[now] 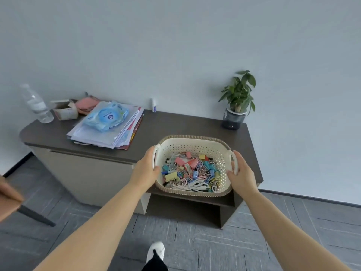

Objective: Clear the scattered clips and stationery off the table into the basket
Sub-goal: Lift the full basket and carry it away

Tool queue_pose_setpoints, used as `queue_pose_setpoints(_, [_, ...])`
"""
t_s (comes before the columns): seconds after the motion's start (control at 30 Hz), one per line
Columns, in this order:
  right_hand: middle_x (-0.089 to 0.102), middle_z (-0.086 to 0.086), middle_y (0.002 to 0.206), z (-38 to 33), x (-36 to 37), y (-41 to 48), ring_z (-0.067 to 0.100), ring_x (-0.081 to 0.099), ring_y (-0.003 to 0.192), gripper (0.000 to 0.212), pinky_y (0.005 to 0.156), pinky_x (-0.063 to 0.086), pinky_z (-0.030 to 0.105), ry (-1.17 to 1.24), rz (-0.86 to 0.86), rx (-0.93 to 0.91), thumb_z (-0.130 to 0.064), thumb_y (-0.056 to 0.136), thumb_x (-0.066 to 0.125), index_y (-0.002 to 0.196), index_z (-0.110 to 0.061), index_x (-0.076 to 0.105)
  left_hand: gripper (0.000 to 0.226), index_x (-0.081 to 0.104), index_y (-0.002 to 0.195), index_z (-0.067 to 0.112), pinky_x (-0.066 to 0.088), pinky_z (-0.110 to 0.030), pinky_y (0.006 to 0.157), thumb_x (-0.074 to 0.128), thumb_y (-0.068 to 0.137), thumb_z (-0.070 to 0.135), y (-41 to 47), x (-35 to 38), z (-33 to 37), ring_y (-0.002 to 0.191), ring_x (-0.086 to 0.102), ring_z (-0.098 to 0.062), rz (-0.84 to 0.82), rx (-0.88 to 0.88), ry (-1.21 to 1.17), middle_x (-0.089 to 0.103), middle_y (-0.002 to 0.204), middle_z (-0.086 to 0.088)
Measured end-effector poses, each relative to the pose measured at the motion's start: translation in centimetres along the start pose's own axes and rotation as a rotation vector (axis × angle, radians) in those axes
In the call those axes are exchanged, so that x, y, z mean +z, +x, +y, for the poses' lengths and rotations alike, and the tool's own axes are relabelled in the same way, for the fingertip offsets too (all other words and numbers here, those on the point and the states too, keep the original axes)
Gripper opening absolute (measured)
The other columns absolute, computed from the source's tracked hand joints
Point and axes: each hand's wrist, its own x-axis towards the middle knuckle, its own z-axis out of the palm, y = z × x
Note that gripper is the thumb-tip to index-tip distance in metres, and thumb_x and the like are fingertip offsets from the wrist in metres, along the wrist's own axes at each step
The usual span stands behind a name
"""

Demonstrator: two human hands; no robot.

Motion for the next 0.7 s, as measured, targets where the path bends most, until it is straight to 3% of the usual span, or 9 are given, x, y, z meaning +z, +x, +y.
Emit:
queue_pose_setpoints(0.1, [0.056, 0.007, 0.130, -0.8, 2.9, 6.4, 0.025, 0.056, 0.113, 0.057, 0.078, 0.048, 0.028, 0.023, 0.047, 0.040, -0.009, 0.090, 0.053, 0.141, -0.024, 0.031, 0.062, 0.027, 0.141, 0.023, 0.051, -0.036, 0.083, 0.054, 0.087, 0.007, 7.9, 1.0, -1.1, 0.112, 0.057, -0.028, -0.023, 0.030, 0.028, 0.054, 0.131, -0.007])
queue_pose_setpoints(0.37, [0.057, 0.007, 0.129, -3.2, 7.5, 20.6, 0.030, 0.054, 0.117, 0.055, 0.084, 0.043, 0.032, -0.024, 0.087, 0.163, -0.009, 0.089, 0.049, 0.139, -0.025, 0.033, 0.062, 0.025, 0.141, 0.021, 0.047, -0.031, 0.071, 0.050, 0.088, 0.003, 25.3, 2.1, -1.8, 0.105, 0.059, -0.029, -0.130, 0.078, 0.059, 0.056, 0.127, -0.011])
queue_pose_setpoints(0.63, [0.060, -0.002, 0.126, -2.2, 9.4, 29.8, 0.025, 0.057, 0.115, 0.053, 0.092, 0.048, 0.038, -0.083, 0.034, 0.233, -0.031, 0.086, 0.054, 0.134, -0.037, 0.034, 0.060, 0.028, 0.140, 0.021, 0.055, -0.038, 0.077, 0.051, 0.087, 0.005, 33.7, 4.7, -2.6, 0.105, 0.060, -0.030, -0.176, 0.050, 0.031, 0.057, 0.125, -0.009])
queue_pose_setpoints(0.7, [0.058, 0.001, 0.130, -1.9, 9.5, 31.3, 0.028, 0.055, 0.118, 0.054, 0.094, 0.047, 0.040, -0.080, 0.020, 0.243, -0.025, 0.087, 0.053, 0.137, -0.034, 0.033, 0.061, 0.028, 0.140, 0.022, 0.053, -0.037, 0.077, 0.051, 0.087, 0.004, 34.9, 5.4, -2.5, 0.106, 0.059, -0.029, -0.188, 0.035, 0.024, 0.057, 0.125, -0.009])
